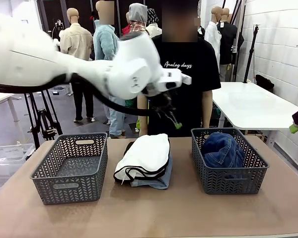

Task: Sort the tops and bottoms.
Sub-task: Lift clothes from the center of the table with your right hand.

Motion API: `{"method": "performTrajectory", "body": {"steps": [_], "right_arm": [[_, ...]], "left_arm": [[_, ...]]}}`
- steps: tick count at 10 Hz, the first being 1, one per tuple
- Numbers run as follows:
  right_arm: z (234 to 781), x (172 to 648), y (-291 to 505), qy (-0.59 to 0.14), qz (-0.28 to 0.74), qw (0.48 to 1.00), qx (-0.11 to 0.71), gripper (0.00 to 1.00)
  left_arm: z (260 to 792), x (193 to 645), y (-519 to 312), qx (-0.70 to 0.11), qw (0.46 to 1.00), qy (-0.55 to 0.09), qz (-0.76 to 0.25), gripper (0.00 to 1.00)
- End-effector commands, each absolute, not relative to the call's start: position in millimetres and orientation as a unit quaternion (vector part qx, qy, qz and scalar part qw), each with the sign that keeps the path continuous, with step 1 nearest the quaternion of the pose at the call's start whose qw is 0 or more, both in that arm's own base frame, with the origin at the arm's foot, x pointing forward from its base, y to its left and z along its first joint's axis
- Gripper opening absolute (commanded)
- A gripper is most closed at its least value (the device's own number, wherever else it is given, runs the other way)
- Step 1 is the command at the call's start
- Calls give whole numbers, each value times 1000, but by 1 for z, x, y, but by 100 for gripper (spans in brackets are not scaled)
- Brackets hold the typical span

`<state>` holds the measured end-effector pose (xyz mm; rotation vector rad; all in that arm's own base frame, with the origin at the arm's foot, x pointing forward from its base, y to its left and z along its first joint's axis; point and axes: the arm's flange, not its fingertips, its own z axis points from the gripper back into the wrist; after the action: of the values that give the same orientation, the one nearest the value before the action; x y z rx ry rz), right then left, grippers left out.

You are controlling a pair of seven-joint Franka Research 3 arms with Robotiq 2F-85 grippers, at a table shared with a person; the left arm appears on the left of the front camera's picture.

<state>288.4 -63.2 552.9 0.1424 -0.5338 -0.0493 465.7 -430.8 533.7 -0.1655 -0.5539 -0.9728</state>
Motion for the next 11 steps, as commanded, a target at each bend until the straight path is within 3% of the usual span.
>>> {"method": "performTrajectory", "body": {"steps": [1,5,11], "right_arm": [[551,289,-62,-267,-26,960,74,100],[551,289,-62,-267,-26,960,74,100],[551,289,-62,-267,-26,960,74,100]], "left_arm": [[551,430,-369,-134,818,-338,-445,100],[566,419,-285,-119,835,-321,-430,100],[567,419,-300,-122,834,-333,-424,100]]}}
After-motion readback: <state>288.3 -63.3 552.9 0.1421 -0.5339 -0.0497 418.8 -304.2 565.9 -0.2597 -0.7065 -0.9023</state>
